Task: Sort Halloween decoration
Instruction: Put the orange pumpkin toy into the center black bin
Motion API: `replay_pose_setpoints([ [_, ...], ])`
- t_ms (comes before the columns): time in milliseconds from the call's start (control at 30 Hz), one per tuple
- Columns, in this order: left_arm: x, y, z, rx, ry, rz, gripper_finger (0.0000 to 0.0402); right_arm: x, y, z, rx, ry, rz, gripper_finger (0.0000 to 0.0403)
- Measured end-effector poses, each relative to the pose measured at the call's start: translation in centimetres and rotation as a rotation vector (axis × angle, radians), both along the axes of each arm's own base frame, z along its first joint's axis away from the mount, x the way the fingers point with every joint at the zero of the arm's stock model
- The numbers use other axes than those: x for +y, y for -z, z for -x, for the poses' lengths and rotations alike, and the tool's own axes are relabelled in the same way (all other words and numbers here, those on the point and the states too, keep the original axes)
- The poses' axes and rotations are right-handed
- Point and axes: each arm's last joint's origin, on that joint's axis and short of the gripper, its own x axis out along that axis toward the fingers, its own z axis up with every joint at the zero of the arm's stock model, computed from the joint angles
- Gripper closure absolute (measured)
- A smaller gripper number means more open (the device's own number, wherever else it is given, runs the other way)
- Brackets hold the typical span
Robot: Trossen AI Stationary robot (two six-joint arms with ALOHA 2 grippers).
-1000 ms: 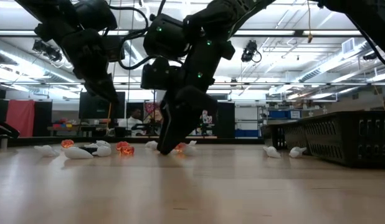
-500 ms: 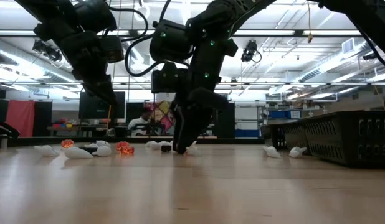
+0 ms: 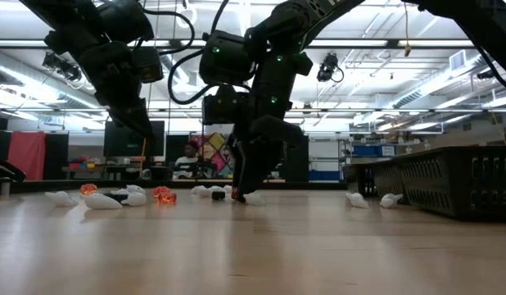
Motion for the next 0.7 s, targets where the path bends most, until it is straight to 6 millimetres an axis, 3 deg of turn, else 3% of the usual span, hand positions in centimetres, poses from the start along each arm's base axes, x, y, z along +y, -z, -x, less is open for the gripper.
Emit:
replay_pose_setpoints([
  [300,0.00,0.01,0.01,0.002,-0.003,0.002,0.0285,0.00,0.25,-0.10,-0.023,-0.006,-0.018,0.0301],
  [700,-0.03,0.14,0.16,0.022,-0.002,0.006,0.0285,-0.27,0.05,0.06,-0.028,0.002,-0.013,0.0296],
])
